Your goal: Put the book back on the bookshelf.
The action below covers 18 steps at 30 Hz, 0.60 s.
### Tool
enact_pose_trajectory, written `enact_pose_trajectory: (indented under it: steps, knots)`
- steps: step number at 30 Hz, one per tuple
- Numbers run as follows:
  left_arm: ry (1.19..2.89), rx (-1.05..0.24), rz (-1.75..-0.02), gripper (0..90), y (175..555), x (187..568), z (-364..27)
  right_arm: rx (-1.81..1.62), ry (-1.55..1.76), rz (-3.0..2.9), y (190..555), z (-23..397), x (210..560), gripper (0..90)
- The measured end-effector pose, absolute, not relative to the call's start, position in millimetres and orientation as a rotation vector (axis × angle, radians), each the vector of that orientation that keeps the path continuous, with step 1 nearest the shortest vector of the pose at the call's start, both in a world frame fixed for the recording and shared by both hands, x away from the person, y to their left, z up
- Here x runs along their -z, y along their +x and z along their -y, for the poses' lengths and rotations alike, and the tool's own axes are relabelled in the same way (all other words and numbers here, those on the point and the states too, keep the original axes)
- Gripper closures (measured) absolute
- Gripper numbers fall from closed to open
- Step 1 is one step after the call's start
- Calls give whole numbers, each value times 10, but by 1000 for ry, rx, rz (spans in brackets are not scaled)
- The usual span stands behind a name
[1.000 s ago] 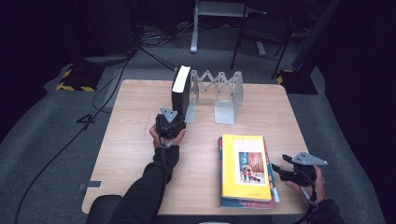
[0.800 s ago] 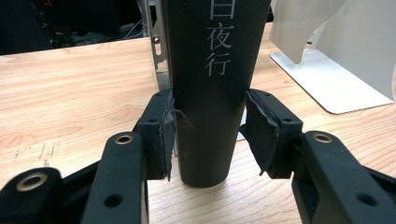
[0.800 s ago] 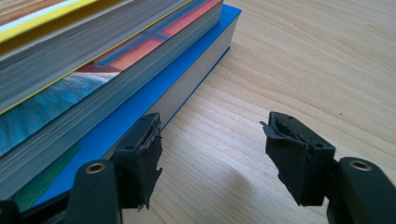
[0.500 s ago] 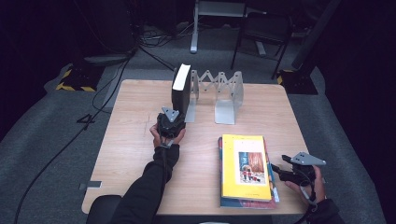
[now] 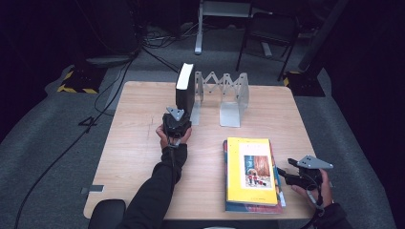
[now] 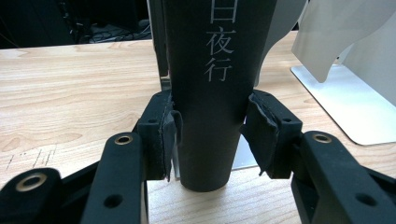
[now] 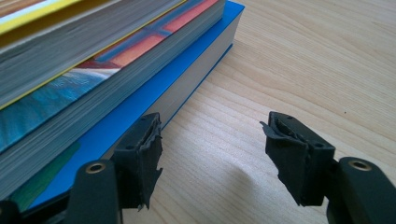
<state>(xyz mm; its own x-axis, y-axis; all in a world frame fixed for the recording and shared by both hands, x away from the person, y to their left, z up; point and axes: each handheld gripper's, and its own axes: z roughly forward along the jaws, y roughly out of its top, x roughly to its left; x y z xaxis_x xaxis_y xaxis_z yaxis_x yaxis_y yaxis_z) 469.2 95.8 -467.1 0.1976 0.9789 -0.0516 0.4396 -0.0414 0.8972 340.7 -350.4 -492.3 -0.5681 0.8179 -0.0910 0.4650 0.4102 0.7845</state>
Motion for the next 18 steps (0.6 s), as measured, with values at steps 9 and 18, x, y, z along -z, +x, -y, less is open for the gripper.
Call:
enact_pose_trajectory:
  steps: [9,18]
  knots:
    - [1647,-771,-1346,532,4656,4667,-1002,-1012,1095,-2202,3405,3515,4914,366]
    - [1708,-737,-1295,529,4606,4663,-1064,-1017,1094,-2196,3398,3523,4893,362]
